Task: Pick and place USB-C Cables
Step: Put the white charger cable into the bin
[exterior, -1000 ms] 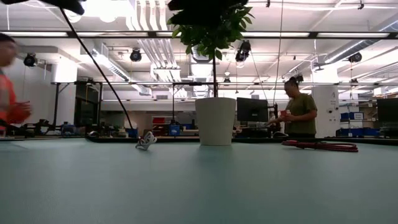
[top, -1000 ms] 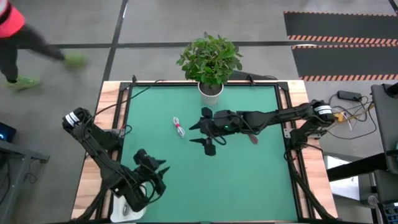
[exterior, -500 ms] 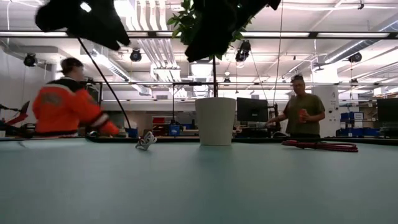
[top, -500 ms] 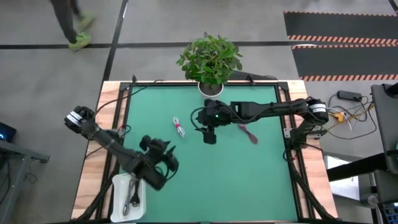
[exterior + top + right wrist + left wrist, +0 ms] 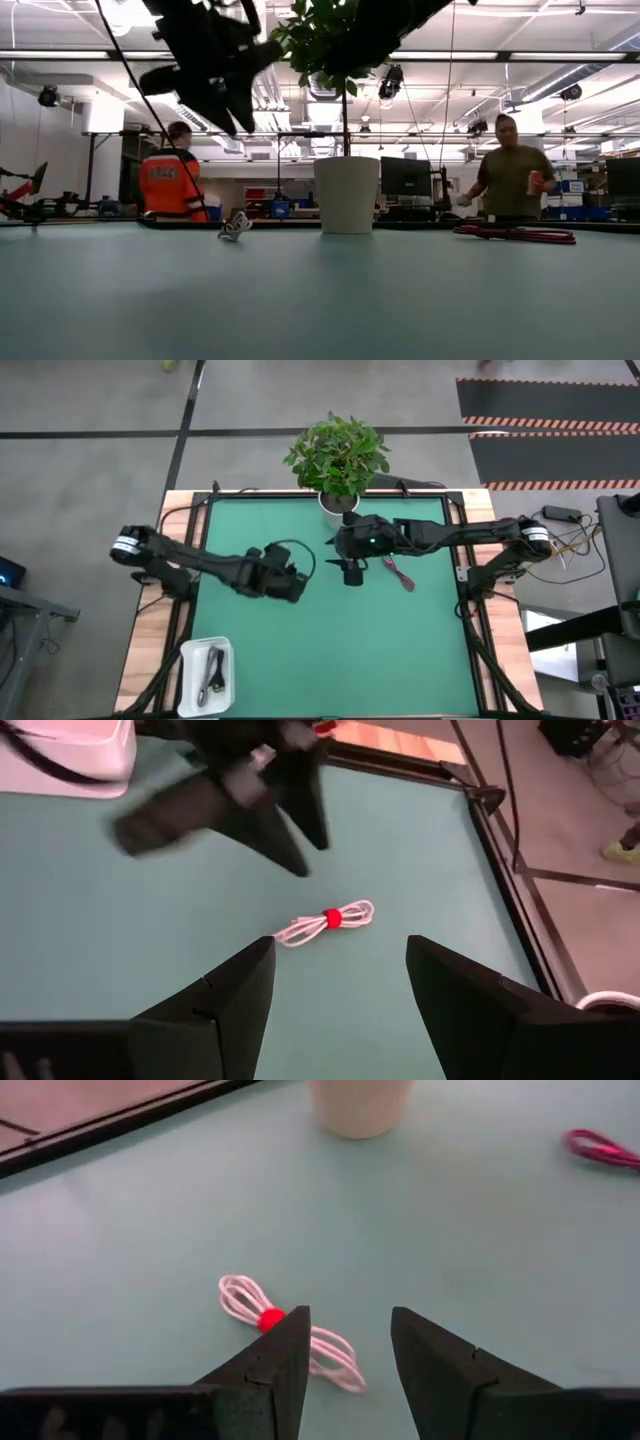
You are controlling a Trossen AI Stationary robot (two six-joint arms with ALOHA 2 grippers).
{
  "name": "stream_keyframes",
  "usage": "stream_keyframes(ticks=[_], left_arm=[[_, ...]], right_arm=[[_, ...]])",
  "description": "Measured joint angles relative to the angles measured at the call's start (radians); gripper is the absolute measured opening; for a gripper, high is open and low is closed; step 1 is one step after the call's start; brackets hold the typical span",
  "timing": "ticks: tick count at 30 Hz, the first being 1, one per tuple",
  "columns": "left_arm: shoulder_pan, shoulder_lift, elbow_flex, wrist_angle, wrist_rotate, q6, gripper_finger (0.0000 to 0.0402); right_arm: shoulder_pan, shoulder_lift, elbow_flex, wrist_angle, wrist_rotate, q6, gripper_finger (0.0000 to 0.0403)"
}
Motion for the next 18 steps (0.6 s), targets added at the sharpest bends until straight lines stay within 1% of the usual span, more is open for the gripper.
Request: stream_keyframes(ticks=[3,8,10,14,18], left_arm=[[0.042,0.024,-0.002,-0.006,0.015,-0.047,0.0127],[0.063,0.074,-0.017,-0.003,0.027,-0.146,0.0127],[0.070,0.087,-0.027,-0.004,0.065,-0.180,0.0128],[0.071,0.110,-0.058,0.021,0.100,-0.253,0.0128],[0.076,0.127,-0.075,0.047,0.107,-0.326,0.0128]], right_arm=[[0.000,-0.047,-0.051,0.013,0.000,-0.001,0.0219],[0.000,-0.139,-0.175,0.101,-0.001,-0.034,0.0219],[0.000,-0.180,-0.215,0.149,0.000,-0.054,0.0219],[-0.001,-0.258,-0.252,0.176,0.000,-0.081,0.0219],[-0.001,-0.333,-0.285,0.176,-0.001,-0.091,0.0219]])
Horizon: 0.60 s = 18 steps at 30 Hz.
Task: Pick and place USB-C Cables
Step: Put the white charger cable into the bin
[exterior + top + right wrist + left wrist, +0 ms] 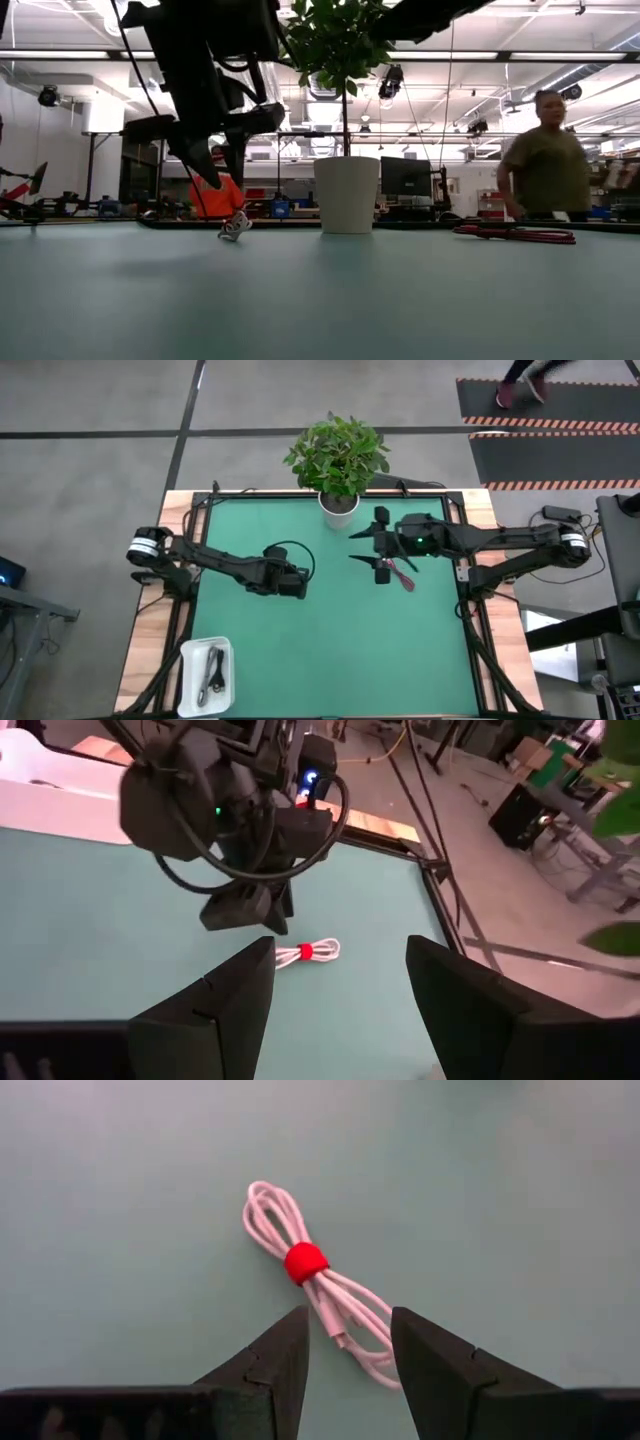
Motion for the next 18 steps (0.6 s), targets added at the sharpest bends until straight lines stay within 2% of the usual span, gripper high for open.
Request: stream_keyframes(ticks=[10,18], left_arm=[[0.073,0.046,0.000,0.047,0.036,-0.026,0.0131],[0.085,0.052,-0.009,0.092,0.012,-0.007,0.0185]], right_arm=[[0.000,-0.152,-0.095,-0.008,0.000,-0.007,0.0219],[0.000,-0.171,-0.106,-0.007,0.000,-0.022,0.0219]])
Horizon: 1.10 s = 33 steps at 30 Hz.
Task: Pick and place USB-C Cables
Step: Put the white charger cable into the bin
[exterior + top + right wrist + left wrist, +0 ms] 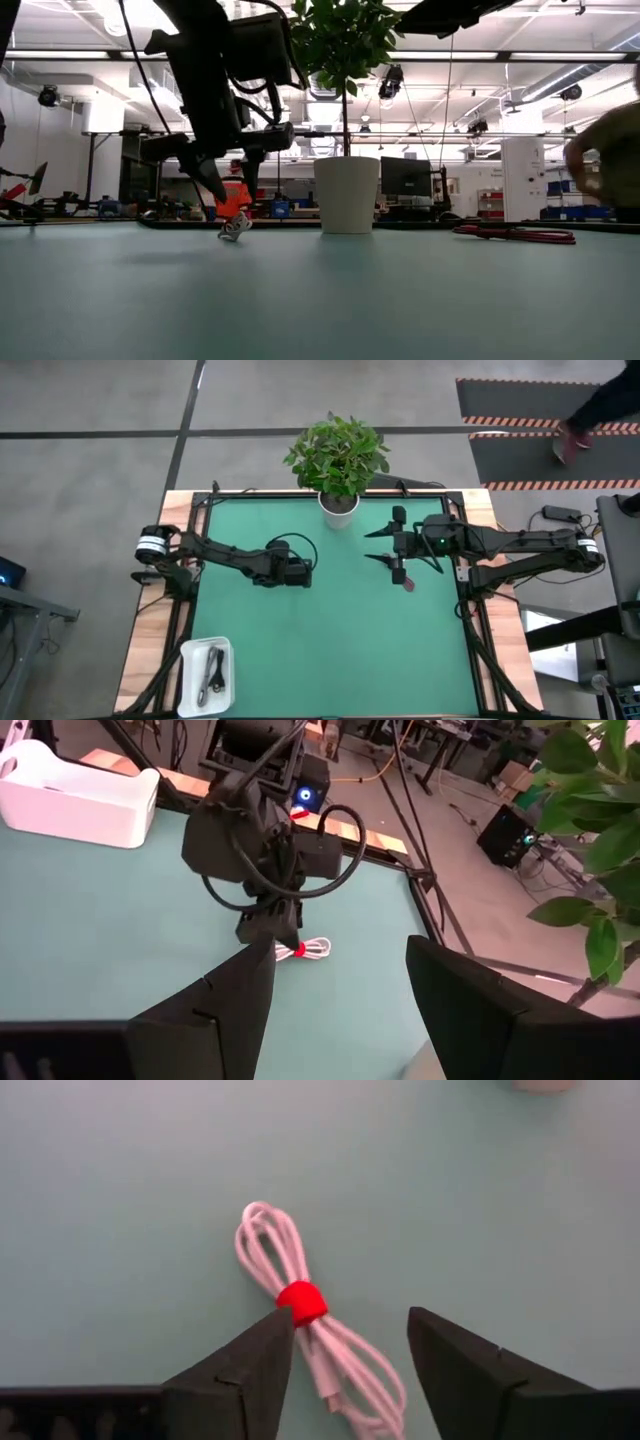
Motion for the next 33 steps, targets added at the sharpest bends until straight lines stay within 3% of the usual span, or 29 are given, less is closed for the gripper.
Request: stream_keyframes(ticks=[7,19,24,33], left_arm=[[0.006,0.034,-0.056,0.125,-0.039,0.001,0.0205],[0.008,0.148,-0.058,0.121,-0.030,-0.051,0.0199],[0.009,0.153,-0.059,0.114,-0.027,-0.065,0.0156],[-0.002,0.151,-0.057,0.111,-0.028,-0.070,0.0044]], right_arm=[[0.000,0.001,0.000,-0.001,0.000,0.000,0.0219],[-0.008,0.021,-0.001,0.015,0.001,0.000,0.0219],[-0.009,0.026,-0.001,0.023,0.001,0.000,0.0219],[-0.009,0.026,-0.001,0.022,0.001,0.001,0.0219]])
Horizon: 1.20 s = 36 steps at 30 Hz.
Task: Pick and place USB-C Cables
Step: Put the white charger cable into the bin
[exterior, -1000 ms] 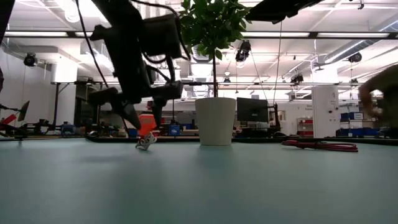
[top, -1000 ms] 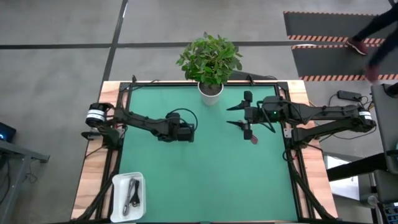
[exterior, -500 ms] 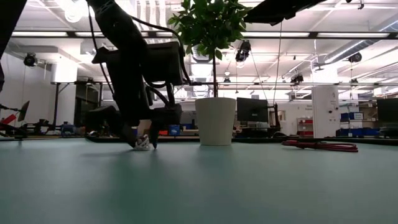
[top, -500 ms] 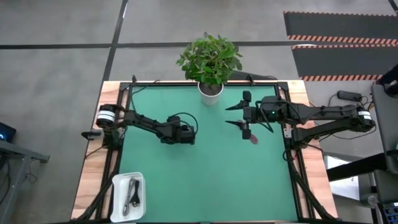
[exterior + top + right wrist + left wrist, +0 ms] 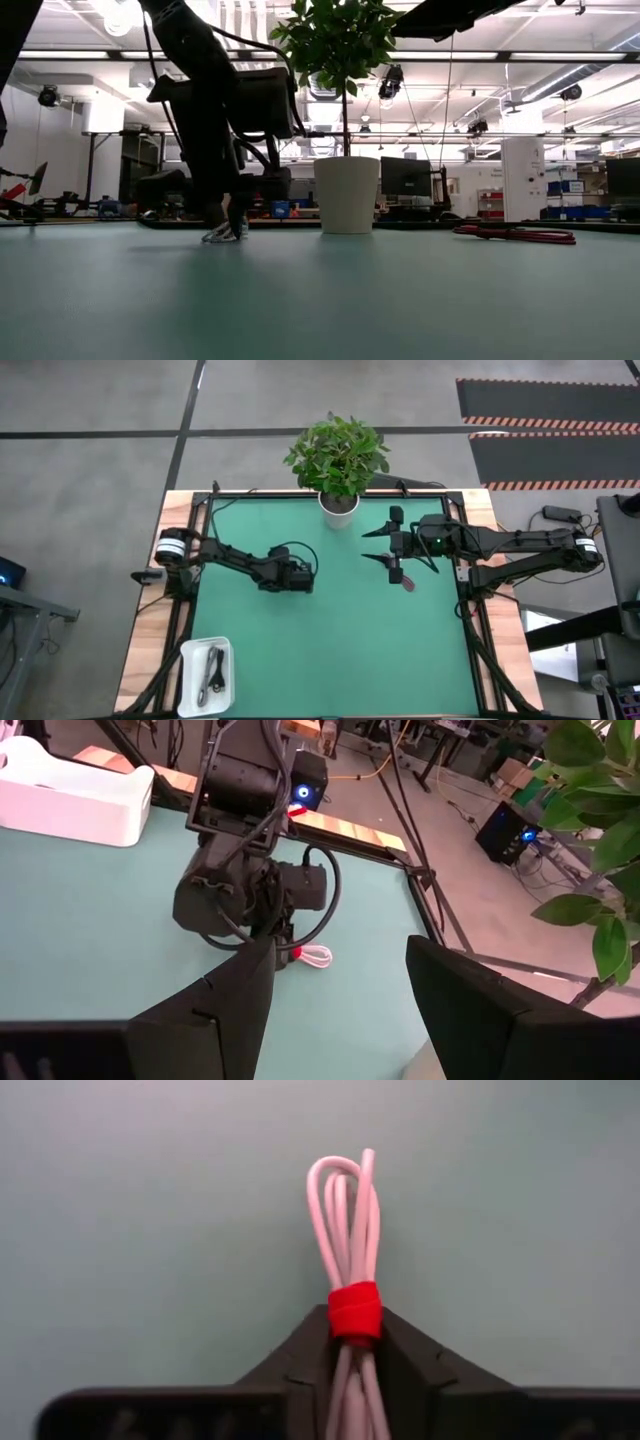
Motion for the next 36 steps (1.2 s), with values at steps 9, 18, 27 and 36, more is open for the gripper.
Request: stream_keyframes(ticks=[9,18,27,36], left_arm=[[-0.070,-0.090,-0.001,-0.003,-0.088,0.073,0.0027],[-0.204,-0.245,0.041,0.050,-0.297,0.400,0.0029],[-0.288,-0.387,0.042,0.188,-0.321,0.526,0.0029],[-0.296,-0.407,0.042,0.368,-0.301,0.652,0.0029]], right_arm=[[0.000,0.000,0.000,0.000,0.000,-0.001,0.0219],[0.000,0.000,0.000,0.000,0.000,0.000,0.0219],[0.000,0.014,0.000,0.000,-0.001,-0.009,0.0219],[0.000,0.014,0.000,0.000,-0.001,-0.009,0.0219]])
